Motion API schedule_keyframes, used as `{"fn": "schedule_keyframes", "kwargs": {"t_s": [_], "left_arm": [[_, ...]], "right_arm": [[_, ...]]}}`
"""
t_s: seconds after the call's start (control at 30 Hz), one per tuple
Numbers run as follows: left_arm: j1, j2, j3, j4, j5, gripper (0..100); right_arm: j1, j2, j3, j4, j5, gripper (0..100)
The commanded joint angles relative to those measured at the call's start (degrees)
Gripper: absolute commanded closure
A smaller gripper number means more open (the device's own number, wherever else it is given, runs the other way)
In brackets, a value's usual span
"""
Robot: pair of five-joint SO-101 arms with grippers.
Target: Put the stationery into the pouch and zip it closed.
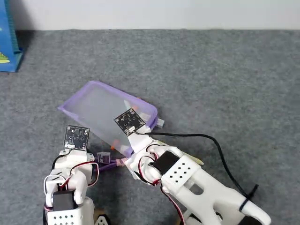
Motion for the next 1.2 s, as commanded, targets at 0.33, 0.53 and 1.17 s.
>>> {"fn": "schedule_keyframes", "kwargs": {"t_s": [0.33, 0.53, 1.17], "left_arm": [[-0.4, -0.7, -0.7, 0.4, -0.1, 99], [-0.4, -0.7, -0.7, 0.4, -0.1, 99], [-0.4, -0.7, -0.7, 0.4, -0.1, 99]], "right_arm": [[0.1, 18.6, -4.6, -11.2, -0.6, 86.5], [3.4, 16.4, -5.5, -10.6, 0.8, 98.1], [7.7, -11.6, -5.7, 10.2, 18.6, 98.5]]}}
